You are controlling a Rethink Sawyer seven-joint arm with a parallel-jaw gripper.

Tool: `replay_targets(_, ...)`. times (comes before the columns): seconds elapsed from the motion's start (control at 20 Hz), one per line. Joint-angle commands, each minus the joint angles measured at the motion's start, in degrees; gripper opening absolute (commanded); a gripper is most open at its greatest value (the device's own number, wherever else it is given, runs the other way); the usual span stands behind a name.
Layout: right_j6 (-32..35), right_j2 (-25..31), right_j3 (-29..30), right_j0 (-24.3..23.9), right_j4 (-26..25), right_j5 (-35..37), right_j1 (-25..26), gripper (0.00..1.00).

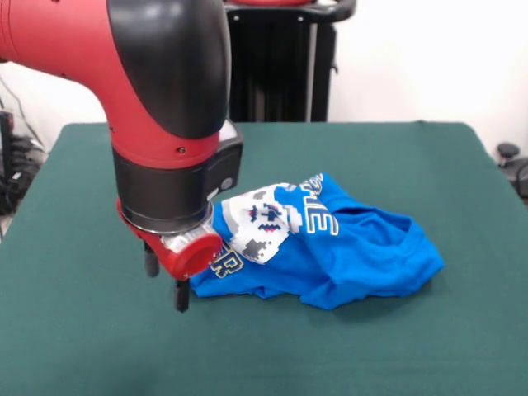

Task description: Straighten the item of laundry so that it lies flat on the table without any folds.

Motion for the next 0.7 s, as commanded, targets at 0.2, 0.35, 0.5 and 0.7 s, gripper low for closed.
replay_targets(0.2, 13.32, 4.14, 13.13, 3.04, 3.68, -7.50, 3.01, 1.00)
replay_targets(0.35, 12.97, 4.14, 15.38, 3.16, 4.66, -7.23, 2.16, 1.00)
replay_targets(0.5, 12.90, 4.53, 17.36, 3.30, 6.20, -7.31, 1.31, 1.00)
replay_targets(0.7, 13.47, 4.48, 17.85, 4.25, 8.03, -5.73, 0.12, 1.00)
